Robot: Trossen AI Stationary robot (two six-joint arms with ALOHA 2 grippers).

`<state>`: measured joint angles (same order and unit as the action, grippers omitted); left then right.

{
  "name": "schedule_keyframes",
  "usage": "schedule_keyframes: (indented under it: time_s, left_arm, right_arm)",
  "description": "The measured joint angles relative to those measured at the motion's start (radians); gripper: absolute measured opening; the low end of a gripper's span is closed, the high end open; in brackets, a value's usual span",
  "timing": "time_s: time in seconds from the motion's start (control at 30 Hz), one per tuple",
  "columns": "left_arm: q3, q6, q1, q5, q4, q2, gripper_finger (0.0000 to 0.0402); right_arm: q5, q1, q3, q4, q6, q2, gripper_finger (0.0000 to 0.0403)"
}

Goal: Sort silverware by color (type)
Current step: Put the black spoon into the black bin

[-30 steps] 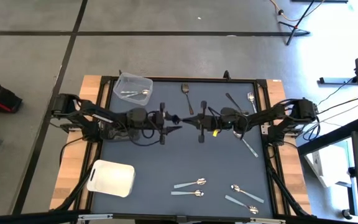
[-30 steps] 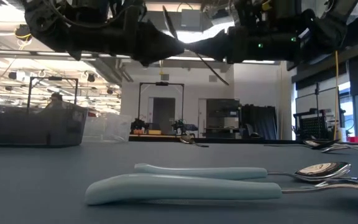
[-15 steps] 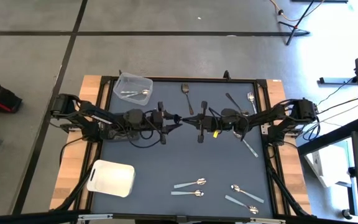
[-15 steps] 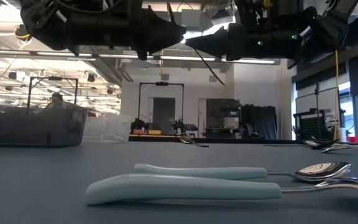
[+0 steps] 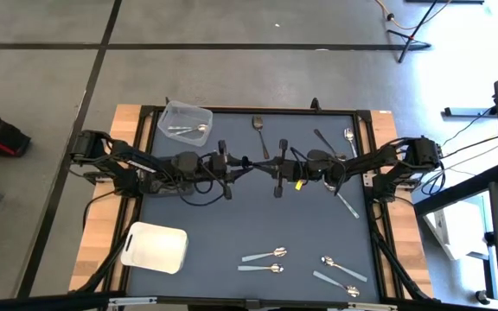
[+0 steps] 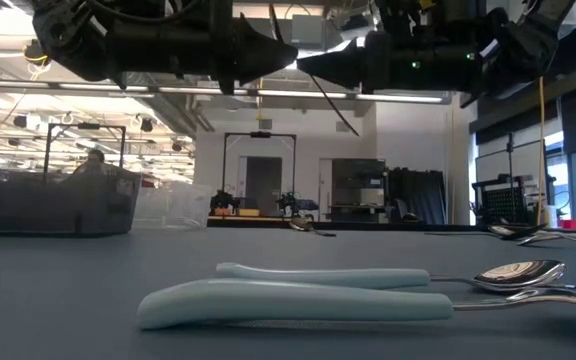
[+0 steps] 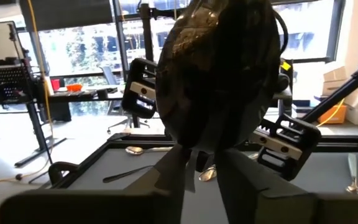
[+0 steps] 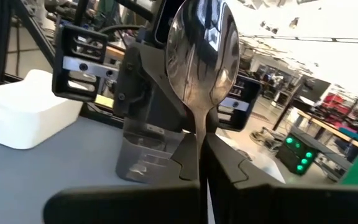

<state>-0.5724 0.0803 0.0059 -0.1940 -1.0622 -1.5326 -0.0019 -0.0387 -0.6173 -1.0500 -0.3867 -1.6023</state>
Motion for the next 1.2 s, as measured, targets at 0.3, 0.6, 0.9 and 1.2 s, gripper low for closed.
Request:
schedule_keyframes:
  time_s: [0.3, 0.6, 0.9, 1.2]
  left_arm:
    - [0.002, 0.008, 0.000, 0.028, -0.008, 0.000, 0.0008]
    - [0.001, 0.008, 0.000, 0.063, -0.015, 0.001, 0.0003]
    - [-0.002, 0.034, 0.000, 0.068, 0.033, 0.003, 0.0008]
    - [-0.003, 0.034, 0.002, 0.109, 0.061, 0.003, 0.0082]
  right_arm:
    - [-0.015, 0.000, -0.013, 0.028, 0.027, -0.003, 0.0000]
    - [-0.036, 0.000, -0.013, 0.032, 0.046, -0.004, 0.0001]
    - [-0.040, 0.000, -0.015, 0.045, 0.046, -0.006, 0.0000]
    - [-0.056, 0.014, -0.048, 0.096, 0.066, -0.006, 0.0000]
